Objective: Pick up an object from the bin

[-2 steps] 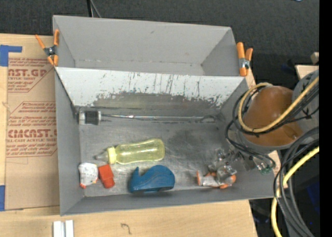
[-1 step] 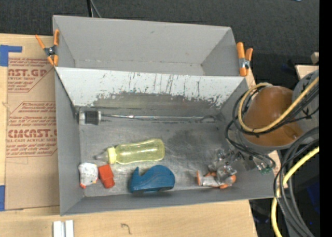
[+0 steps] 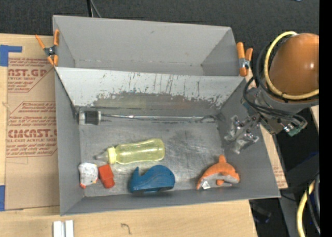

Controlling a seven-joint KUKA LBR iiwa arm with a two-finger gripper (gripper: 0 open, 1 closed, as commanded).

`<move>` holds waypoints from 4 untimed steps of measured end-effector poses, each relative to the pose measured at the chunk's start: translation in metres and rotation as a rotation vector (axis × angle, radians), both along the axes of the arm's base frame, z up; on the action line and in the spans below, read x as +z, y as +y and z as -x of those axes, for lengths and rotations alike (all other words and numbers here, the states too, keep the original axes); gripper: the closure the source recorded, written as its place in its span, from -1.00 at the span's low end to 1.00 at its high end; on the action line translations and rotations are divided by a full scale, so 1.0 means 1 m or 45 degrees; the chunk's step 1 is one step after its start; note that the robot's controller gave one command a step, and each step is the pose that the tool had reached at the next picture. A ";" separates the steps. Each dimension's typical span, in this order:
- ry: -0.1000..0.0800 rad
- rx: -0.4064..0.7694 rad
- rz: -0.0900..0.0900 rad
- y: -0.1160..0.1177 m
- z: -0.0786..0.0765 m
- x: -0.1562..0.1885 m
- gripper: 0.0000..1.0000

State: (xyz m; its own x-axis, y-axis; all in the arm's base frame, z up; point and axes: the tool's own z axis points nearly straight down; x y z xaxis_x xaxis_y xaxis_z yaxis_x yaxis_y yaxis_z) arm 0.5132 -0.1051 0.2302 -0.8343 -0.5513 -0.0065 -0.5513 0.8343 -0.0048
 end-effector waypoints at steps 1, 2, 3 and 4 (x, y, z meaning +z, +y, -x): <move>0.007 -0.001 -0.003 0.000 0.001 -0.002 -1.00; 0.007 -0.001 -0.003 0.000 0.001 -0.002 -1.00; 0.002 0.134 0.001 0.004 0.009 -0.033 -1.00; 0.005 0.468 0.002 0.014 -0.003 -0.087 -1.00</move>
Offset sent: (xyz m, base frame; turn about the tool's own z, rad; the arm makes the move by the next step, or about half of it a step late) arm 0.0000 0.0000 0.0000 0.0000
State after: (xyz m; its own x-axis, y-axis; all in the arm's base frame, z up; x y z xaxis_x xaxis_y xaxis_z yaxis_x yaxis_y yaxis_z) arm 0.5158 -0.0908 0.1430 -0.5803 -0.8144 -0.0024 -0.8144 0.5803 -0.0035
